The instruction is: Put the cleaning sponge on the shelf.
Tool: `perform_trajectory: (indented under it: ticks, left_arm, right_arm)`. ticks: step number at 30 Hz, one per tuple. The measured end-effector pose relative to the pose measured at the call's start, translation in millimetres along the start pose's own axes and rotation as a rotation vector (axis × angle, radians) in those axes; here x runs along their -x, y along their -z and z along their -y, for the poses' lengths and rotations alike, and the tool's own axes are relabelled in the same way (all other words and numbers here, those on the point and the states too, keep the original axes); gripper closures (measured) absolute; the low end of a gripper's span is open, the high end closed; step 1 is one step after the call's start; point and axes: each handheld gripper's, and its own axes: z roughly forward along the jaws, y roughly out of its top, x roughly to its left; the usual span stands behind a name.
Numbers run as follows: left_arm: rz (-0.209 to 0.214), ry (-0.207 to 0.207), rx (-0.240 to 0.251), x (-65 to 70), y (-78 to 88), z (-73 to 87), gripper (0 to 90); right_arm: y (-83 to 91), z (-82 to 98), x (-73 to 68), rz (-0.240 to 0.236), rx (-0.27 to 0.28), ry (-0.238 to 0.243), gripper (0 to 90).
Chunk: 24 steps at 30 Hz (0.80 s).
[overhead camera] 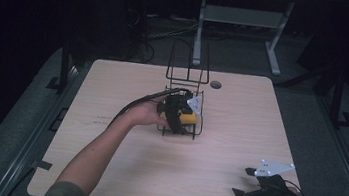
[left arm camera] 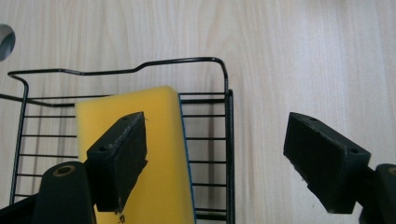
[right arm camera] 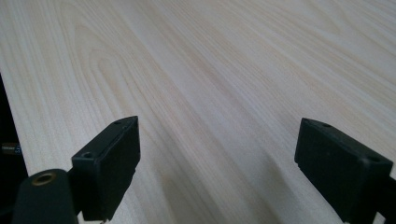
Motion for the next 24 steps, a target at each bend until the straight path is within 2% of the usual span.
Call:
perform_trajectory:
  ticks: [2,5,15,24]
  left_arm:
    - [0.008,0.009,0.010,2.6,0.0,1.4,21.3]
    - [0.007,-0.005,-0.012,7.3,-0.9,3.2,21.2]
    - [0.007,-0.015,-0.011,22.9,4.1,7.8,21.2]
    - [0.001,-0.020,0.010,33.6,9.3,10.2,21.2]
  right_arm:
    - [0.5,0.1,-0.4,0.001,0.001,-0.002,13.9]
    - [0.6,0.2,-0.6,0.001,-0.001,-0.003,13.9]
    - [0.1,-0.1,-0.9,0.004,-0.001,-0.004,13.9]
    - [-0.3,0.1,-0.9,-0.001,0.001,-0.005,13.9]
